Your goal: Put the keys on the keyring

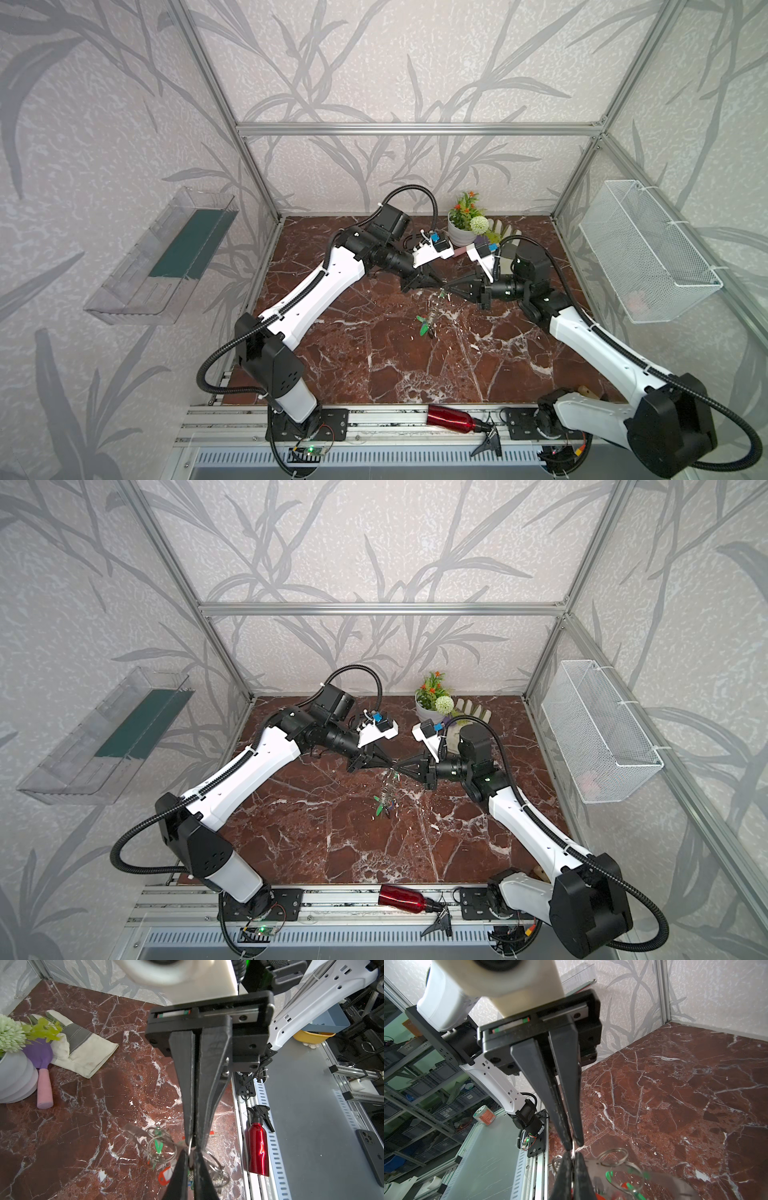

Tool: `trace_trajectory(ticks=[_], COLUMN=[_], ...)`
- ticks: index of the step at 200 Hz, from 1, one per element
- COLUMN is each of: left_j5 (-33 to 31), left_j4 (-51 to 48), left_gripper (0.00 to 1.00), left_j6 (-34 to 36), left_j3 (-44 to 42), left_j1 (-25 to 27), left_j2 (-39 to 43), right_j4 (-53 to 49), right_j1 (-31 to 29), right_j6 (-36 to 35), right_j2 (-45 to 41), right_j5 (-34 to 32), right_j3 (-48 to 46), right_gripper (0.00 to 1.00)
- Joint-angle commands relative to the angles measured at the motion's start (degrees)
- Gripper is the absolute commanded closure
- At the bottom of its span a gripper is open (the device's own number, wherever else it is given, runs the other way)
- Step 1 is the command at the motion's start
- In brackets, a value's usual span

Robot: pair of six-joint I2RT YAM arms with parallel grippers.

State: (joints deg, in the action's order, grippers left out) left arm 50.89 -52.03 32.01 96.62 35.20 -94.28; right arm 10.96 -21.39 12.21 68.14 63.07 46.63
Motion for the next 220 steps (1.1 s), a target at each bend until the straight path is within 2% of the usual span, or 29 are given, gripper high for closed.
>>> trace_trajectory(ticks=[1,23,72,78,95,106,131,183,220], left_j5=[0.08,0.07,0.69,0.12,-2.43,-3.73,-6.49,-10.98,-19.2], left_j4=[-1.8,-2.1,-0.48,2.97,17.05,25.63,35.56,58.06,67.19], left_gripper=[0.95,1.0,1.0,1.0,1.0,1.0,1.0,1.0,1.0], left_j6=[2.37,2.5,1.99,-0.03,-8.1,-12.25,-17.3,-27.9,-28.65], left_j3=[1.61,1.72,-0.28,-1.98,-9.68,-14.46,-20.67,-35.84,-42.89], left_j1=[0.49,0.74,1.36,1.24,1.13,1.1,1.18,1.94,5.95], left_j2=[-0.77,-0.73,0.81,1.83,6.66,9.54,13.76,23.06,26.58], right_j4=[3.39,3.59,3.78,3.8,3.28,3.28,2.3,-8.24,-9.87], right_j1=[-0.21,-0.23,-0.23,-0.22,-0.23,-0.23,0.09,2.4,1.97], right_j6=[0.27,0.36,1.12,1.47,2.16,2.62,3.63,4.67,10.74], right_j2=[-1.61,-1.61,-1.43,-1.59,-2.44,-3.03,-4.53,-7.7,-7.59], right_j5=[1.53,1.53,1.18,0.91,-0.09,-0.72,-1.62,-7.41,-8.2], right_j3=[0.38,0.3,0.91,1.08,1.38,1.27,1.34,4.37,5.47], right_gripper=[1.0,1.0,1.0,1.0,0.89,0.78,0.67,0.55,0.54])
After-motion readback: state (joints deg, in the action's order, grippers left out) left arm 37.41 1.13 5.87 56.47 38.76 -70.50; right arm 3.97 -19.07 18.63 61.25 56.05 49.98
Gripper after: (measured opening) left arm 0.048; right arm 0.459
